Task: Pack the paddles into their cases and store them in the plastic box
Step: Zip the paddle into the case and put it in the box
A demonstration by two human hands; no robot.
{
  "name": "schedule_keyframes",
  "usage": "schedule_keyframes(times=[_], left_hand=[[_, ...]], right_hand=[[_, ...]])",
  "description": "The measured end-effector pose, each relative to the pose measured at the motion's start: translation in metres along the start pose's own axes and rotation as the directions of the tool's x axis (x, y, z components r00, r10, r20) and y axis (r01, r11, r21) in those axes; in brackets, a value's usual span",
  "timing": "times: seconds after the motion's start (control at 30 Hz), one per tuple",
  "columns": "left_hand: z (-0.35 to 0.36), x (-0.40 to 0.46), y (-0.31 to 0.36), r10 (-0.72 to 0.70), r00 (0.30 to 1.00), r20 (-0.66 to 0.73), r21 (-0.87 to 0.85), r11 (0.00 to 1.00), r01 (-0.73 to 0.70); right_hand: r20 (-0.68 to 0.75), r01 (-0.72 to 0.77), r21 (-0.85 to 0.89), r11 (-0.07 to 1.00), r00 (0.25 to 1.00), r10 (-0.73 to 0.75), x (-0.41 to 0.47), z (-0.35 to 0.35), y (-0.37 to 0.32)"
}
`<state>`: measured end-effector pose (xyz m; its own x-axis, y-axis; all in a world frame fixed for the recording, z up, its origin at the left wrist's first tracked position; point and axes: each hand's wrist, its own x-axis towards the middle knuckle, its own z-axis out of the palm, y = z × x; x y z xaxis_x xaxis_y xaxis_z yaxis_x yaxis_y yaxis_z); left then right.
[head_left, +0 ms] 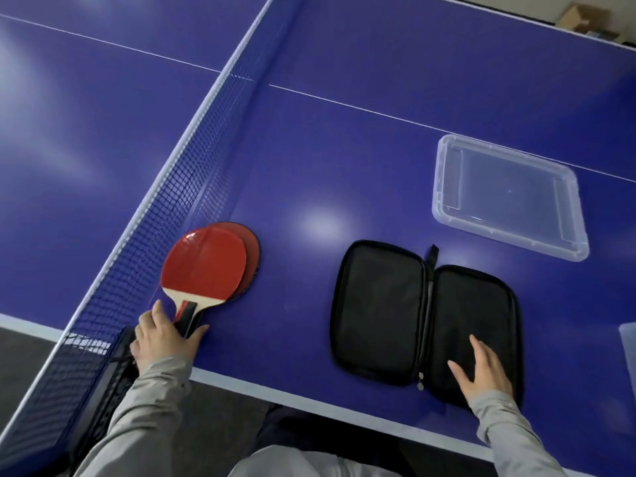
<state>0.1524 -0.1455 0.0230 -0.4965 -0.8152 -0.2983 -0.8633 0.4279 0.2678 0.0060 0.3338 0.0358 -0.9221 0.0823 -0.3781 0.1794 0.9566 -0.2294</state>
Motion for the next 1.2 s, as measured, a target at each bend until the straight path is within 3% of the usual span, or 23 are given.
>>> schedule_keyframes(times=[0.2, 0.63, 0.87, 1.2], left_hand=[[0.004, 0.018, 0.004, -0.002, 0.991, 0.132, 0.039, 0.999, -0.003], [0.012, -0.002, 0.026, 0.091, 0.995, 0.047, -0.138, 0.987, -0.084], [0.02, -0.057, 0.082, 0.202, 0.979, -0.01, -0.258, 0.946, -0.198], [0.072, -0.169, 0.193, 0.43, 0.897, 0.108, -0.311, 0.871, -0.38]], right_hand=[[0.021, -0.035, -0.031, 0.999, 0.999, 0.036, -0.005, 0.002, -0.002], [0.046, -0.029, -0.082, 0.996, 0.998, 0.033, -0.003, 0.008, -0.002], [0.03, -0.019, -0.122, 0.992, 0.999, 0.023, -0.001, 0.004, 0.015], [0.037, 0.001, -0.11, 0.994, 0.999, 0.003, 0.007, -0.02, 0.072]])
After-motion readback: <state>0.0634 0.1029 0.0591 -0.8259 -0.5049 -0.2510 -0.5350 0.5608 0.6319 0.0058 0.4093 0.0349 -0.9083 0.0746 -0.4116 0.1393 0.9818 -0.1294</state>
